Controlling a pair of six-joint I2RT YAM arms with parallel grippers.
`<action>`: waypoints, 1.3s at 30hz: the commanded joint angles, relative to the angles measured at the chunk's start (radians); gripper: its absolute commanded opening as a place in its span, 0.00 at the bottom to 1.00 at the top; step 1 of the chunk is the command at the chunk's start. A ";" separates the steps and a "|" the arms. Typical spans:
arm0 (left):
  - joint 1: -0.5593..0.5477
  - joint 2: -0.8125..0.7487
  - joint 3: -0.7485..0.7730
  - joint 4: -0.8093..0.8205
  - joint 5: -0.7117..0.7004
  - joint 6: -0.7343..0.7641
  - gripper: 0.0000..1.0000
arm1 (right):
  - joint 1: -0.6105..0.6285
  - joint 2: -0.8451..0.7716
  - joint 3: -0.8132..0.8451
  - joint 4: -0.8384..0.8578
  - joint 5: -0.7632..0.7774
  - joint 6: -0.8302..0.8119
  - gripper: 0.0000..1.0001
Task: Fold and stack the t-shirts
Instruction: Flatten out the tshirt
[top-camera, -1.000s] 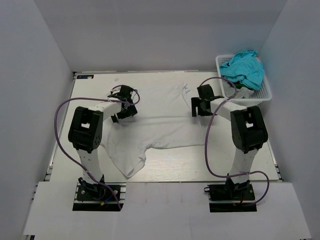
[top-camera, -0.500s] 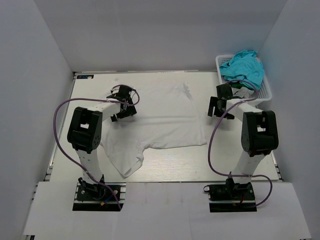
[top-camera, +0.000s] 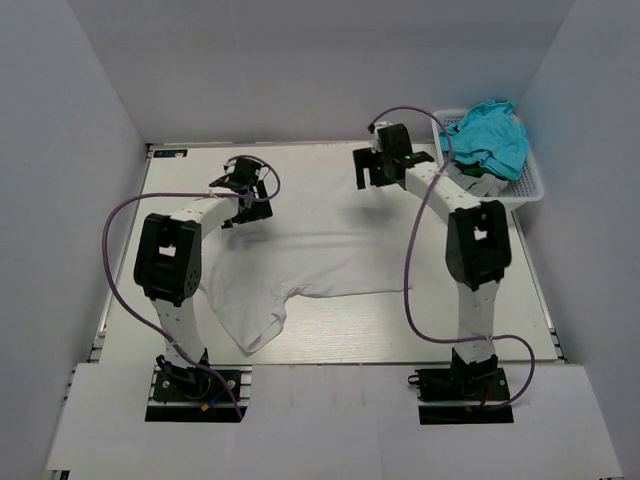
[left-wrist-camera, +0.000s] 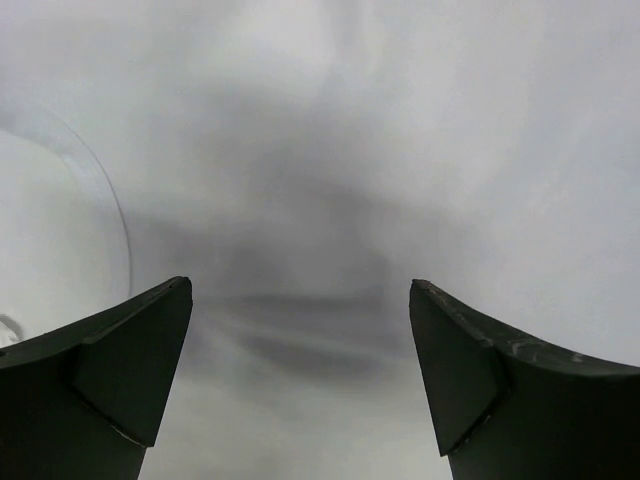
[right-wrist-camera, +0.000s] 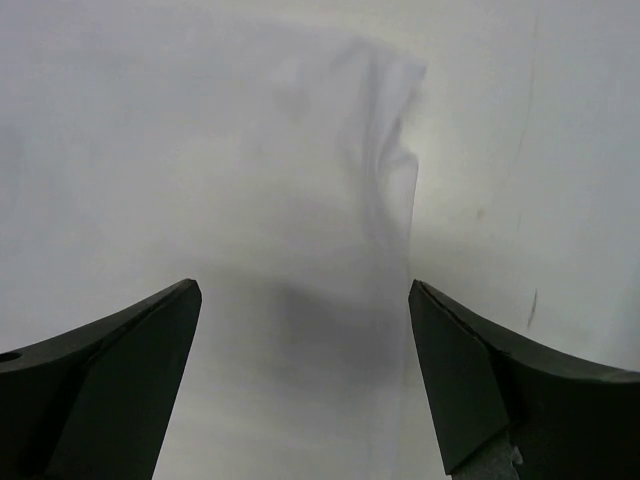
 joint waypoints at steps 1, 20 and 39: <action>0.032 -0.050 0.129 0.014 -0.069 0.012 1.00 | 0.012 0.180 0.254 -0.056 0.098 -0.062 0.90; 0.174 0.352 0.443 -0.051 -0.019 -0.008 1.00 | -0.017 0.572 0.578 0.132 0.264 -0.080 0.90; 0.203 0.404 0.388 0.056 0.052 0.121 1.00 | -0.240 0.555 0.610 0.179 0.047 0.281 0.90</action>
